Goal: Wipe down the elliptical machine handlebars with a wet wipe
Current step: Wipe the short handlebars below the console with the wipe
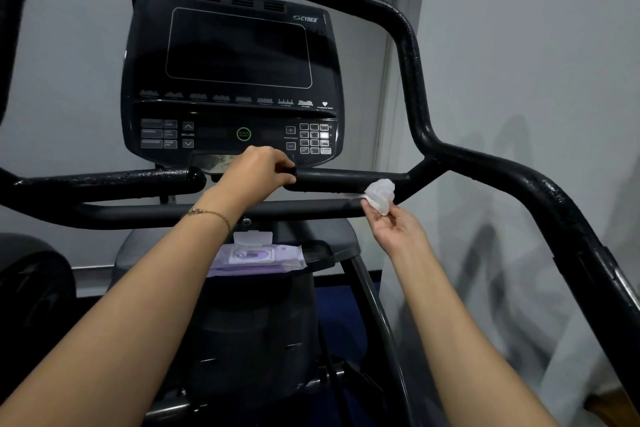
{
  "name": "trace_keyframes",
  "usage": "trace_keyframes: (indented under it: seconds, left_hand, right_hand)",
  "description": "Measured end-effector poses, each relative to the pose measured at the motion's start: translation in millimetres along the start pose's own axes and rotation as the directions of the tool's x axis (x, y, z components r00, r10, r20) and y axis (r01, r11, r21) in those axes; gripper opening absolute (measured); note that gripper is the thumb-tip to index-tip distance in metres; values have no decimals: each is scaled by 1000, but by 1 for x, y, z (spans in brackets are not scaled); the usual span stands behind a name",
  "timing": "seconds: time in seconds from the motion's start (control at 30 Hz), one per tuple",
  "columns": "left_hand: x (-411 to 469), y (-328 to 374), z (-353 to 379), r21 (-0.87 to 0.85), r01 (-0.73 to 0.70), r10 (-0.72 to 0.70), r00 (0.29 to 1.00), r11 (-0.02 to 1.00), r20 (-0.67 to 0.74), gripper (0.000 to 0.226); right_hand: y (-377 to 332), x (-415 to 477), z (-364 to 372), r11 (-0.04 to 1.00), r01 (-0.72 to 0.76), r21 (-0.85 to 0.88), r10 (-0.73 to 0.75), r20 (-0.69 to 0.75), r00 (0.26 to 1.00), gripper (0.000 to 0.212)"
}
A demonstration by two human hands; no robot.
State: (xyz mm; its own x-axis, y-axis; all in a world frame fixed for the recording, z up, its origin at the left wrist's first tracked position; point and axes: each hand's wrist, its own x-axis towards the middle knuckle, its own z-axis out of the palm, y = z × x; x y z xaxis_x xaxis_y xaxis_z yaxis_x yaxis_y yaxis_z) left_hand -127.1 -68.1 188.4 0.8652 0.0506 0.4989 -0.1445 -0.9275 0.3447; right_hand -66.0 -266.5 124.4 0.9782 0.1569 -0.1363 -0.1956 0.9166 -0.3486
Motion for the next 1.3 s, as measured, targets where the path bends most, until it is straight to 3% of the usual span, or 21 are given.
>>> trace_keyframes:
  seconds: [0.37, 0.5, 0.57, 0.6, 0.67, 0.73, 0.8, 0.87, 0.9, 0.93, 1.0, 1.03, 1.1, 1.3]
  left_hand:
    - [-1, 1, -1, 6, 3, -3, 1000, 1000, 8, 34]
    - [-3, 2, -2, 10, 2, -2, 1000, 1000, 1, 34]
    - [-5, 2, -2, 14, 5, -5, 1000, 1000, -5, 34]
    - [-5, 2, -2, 17, 7, -7, 1000, 1000, -6, 34]
    - [-4, 2, -2, 18, 4, -4, 1000, 1000, -2, 34]
    - [-2, 2, -2, 16, 5, -5, 1000, 1000, 9, 34]
    - [-1, 3, -2, 14, 11, -11, 1000, 1000, 15, 35]
    - [-1, 3, -2, 17, 11, -12, 1000, 1000, 13, 34]
    - [-1, 3, -2, 18, 11, -12, 1000, 1000, 11, 34]
    - [-1, 2, -1, 18, 11, -11, 1000, 1000, 9, 34]
    - [-1, 2, 0, 18, 9, -9, 1000, 1000, 7, 34]
    - [-1, 1, 0, 17, 10, -10, 1000, 1000, 8, 34]
    - [-1, 1, 0, 19, 10, -10, 1000, 1000, 7, 33]
    - [-2, 1, 0, 10, -7, 8, 1000, 1000, -7, 32]
  right_hand:
    - [15, 1, 7, 998, -13, -66, 12, -10, 1000, 39]
    - [35, -7, 10, 991, -36, -127, 38, 18, 999, 20]
    - [28, -11, -6, 967, 45, -249, -32, 58, 998, 15]
    - [21, -13, -15, 904, 128, -407, -104, 81, 991, 15]
    - [6, -17, -32, 588, 293, -753, -267, 161, 950, 17]
    - [-9, -15, -43, 292, 396, -870, -406, 262, 875, 19]
    - [-21, -11, -42, 198, 458, -867, -516, 305, 800, 16]
    - [-26, -7, -35, 231, 451, -862, -559, 262, 787, 13]
    - [-27, -5, -31, 328, 418, -847, -552, 187, 812, 12]
    - [-26, -3, -29, 498, 369, -785, -504, 85, 860, 8]
    - [-20, -4, -24, 808, 180, -561, -289, -112, 951, 8]
    - [-15, -5, -23, 867, 88, -491, -193, -168, 967, 15]
    - [-3, -4, -24, 873, 12, -488, -124, -198, 972, 21]
    - [12, 14, -20, 920, 17, -392, -81, -147, 986, 16]
